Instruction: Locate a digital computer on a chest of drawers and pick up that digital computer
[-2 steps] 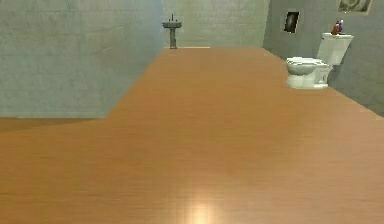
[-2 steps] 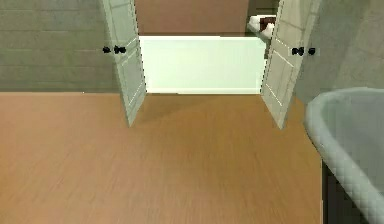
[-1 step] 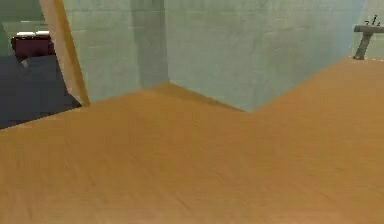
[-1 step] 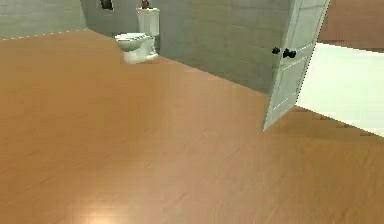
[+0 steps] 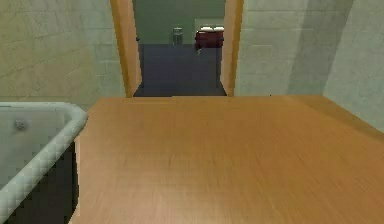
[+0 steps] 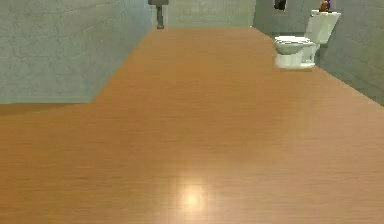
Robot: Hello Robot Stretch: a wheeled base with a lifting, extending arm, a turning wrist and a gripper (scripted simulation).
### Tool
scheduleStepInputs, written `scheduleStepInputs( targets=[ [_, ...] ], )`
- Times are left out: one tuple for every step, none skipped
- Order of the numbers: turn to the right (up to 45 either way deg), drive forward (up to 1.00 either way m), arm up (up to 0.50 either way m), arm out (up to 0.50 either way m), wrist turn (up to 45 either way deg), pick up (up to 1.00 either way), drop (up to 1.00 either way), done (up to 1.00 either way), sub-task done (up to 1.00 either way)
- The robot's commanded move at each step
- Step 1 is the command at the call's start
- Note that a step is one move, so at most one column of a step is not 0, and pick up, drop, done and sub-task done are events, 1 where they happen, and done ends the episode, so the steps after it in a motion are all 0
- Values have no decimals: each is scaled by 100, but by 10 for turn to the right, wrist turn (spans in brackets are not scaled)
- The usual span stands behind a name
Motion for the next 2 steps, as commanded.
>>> scheduleStepInputs(
  targets=[
    [0, 100, 0, 0, 0, 0, 0, 0, 0],
    [0, 100, 0, 0, 0, 0, 0, 0, 0]
  ],
)
